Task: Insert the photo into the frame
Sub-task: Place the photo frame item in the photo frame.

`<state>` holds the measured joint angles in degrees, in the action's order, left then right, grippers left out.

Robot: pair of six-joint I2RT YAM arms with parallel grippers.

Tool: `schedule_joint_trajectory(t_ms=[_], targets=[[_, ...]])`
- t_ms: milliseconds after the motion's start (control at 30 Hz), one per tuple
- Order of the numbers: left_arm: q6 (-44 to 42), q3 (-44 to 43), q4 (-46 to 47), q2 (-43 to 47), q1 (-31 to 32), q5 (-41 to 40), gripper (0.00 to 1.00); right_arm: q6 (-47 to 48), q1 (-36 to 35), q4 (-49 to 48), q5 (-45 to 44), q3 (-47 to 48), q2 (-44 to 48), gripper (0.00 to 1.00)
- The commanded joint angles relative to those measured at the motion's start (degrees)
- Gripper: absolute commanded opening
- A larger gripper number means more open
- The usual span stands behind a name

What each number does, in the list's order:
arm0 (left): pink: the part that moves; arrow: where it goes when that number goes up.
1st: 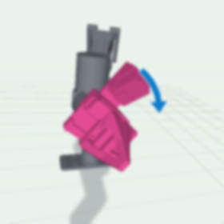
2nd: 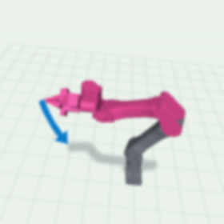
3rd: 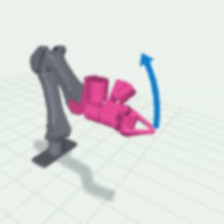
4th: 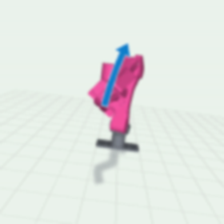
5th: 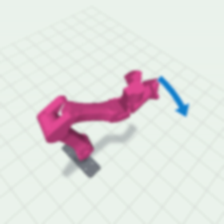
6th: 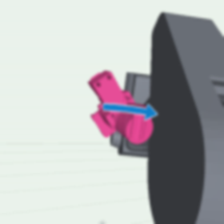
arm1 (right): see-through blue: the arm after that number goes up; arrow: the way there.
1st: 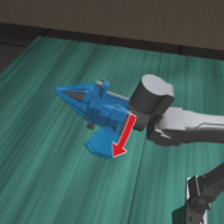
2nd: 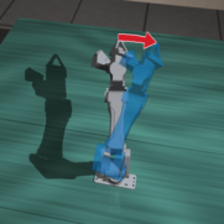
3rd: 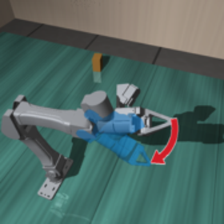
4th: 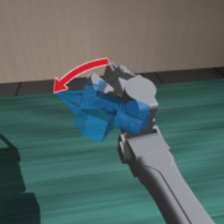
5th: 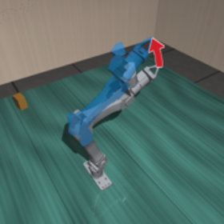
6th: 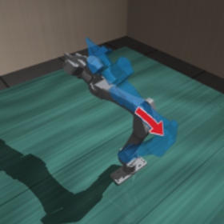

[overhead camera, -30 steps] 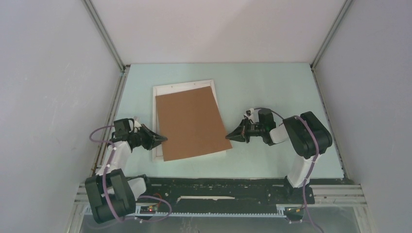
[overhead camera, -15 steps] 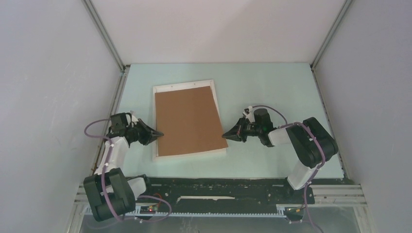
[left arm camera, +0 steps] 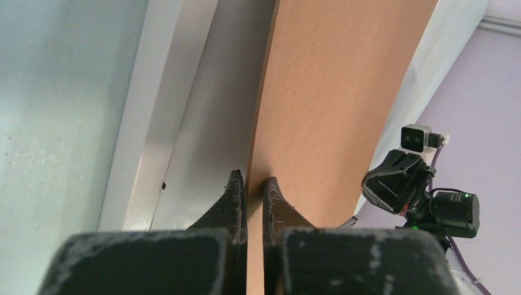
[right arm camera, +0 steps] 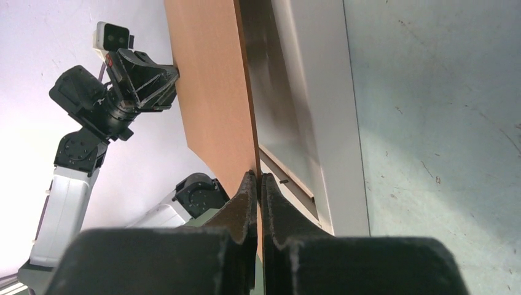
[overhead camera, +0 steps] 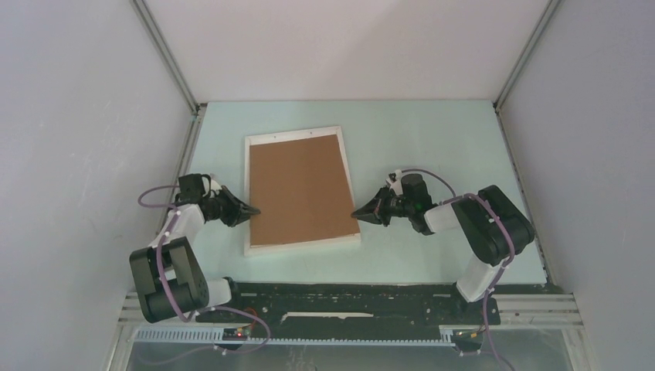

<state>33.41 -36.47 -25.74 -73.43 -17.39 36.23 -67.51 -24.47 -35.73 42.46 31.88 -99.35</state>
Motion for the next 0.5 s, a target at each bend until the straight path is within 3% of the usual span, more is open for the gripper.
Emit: schedule_joint_trajectory(t_ms=[0, 367, 467], targets=[[-1.1, -2.3, -1.3, -3.3, 1.5, -3.4, 0.0, -4.2, -3.5, -4.2, 0.8, 2.2, 0.9, 0.0], [-1.8, -3.5, -0.2, -7.2, 1.5, -3.8, 0.0, 0.9, -3.8, 6.7, -3.7, 7.7, 5.4, 0.0], [-1.9, -3.6, -0.2, -7.4, 1.4, -4.8, 0.08, 0.6, -3.8, 6.9, -4.1, 8.6, 4.7, 0.0]])
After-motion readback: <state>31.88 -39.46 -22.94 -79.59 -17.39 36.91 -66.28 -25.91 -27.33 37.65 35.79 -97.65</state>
